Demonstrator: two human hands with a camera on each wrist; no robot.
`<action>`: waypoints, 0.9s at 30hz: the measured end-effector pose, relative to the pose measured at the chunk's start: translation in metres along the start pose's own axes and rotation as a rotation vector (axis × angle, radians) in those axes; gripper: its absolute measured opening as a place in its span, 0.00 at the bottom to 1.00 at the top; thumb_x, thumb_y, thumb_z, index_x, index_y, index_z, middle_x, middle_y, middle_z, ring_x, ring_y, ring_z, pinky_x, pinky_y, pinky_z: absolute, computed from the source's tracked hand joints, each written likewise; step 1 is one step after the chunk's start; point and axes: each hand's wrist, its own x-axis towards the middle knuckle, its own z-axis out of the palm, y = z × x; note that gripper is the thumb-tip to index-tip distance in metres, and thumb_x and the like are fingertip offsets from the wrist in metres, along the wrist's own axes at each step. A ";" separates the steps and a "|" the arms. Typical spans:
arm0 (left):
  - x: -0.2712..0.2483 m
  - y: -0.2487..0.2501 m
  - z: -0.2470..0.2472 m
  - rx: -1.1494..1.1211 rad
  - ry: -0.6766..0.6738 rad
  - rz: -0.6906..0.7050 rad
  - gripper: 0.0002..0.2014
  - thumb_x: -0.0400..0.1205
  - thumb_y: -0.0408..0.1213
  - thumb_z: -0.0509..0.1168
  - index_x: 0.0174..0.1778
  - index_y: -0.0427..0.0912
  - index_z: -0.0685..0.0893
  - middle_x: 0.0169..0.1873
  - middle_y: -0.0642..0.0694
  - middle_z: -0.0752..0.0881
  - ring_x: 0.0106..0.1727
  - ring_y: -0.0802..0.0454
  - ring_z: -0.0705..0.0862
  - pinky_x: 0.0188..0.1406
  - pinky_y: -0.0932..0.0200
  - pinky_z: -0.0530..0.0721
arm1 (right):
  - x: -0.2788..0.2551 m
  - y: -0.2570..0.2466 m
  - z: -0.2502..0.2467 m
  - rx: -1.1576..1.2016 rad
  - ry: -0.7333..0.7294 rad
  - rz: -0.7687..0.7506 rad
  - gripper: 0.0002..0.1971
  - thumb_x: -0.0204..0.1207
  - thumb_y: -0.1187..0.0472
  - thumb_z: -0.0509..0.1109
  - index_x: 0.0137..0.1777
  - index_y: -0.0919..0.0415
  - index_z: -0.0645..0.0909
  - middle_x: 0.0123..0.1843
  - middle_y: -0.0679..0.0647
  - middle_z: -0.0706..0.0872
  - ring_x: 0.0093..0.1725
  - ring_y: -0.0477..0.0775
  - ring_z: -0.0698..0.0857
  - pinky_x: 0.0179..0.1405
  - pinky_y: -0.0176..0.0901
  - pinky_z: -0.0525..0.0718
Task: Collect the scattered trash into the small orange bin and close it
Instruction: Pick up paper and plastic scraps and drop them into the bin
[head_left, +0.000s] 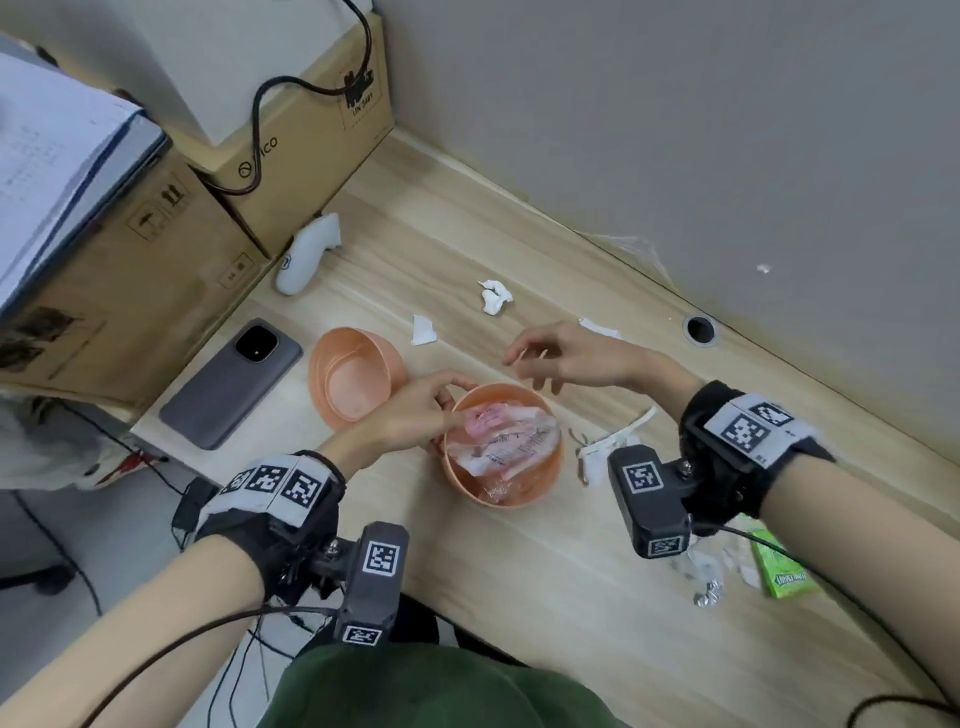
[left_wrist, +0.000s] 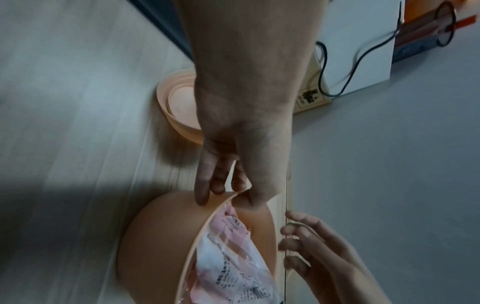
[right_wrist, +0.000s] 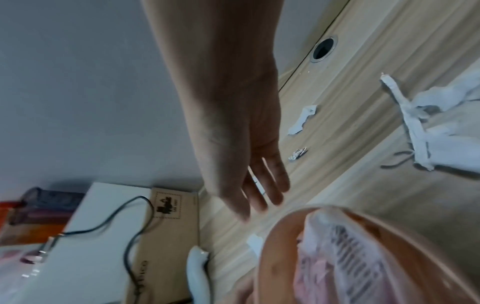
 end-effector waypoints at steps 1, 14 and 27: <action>-0.002 0.001 -0.001 -0.001 -0.002 0.011 0.18 0.79 0.32 0.68 0.65 0.49 0.79 0.40 0.43 0.77 0.41 0.45 0.81 0.48 0.35 0.87 | 0.009 0.010 -0.004 -0.003 0.106 0.025 0.13 0.79 0.61 0.67 0.62 0.57 0.80 0.54 0.56 0.84 0.45 0.50 0.83 0.44 0.43 0.84; -0.016 -0.023 -0.039 0.028 0.166 -0.033 0.20 0.79 0.38 0.68 0.69 0.51 0.79 0.61 0.41 0.82 0.61 0.45 0.82 0.59 0.51 0.83 | 0.119 0.034 0.001 -0.341 0.169 0.133 0.50 0.69 0.52 0.78 0.83 0.58 0.48 0.83 0.62 0.58 0.81 0.63 0.58 0.80 0.53 0.58; -0.025 -0.037 -0.034 -0.038 0.200 0.035 0.17 0.82 0.31 0.64 0.65 0.49 0.80 0.60 0.43 0.84 0.61 0.45 0.83 0.59 0.55 0.81 | 0.160 0.018 0.039 -0.549 0.123 -0.182 0.30 0.70 0.64 0.71 0.74 0.53 0.73 0.75 0.70 0.64 0.74 0.72 0.67 0.76 0.58 0.67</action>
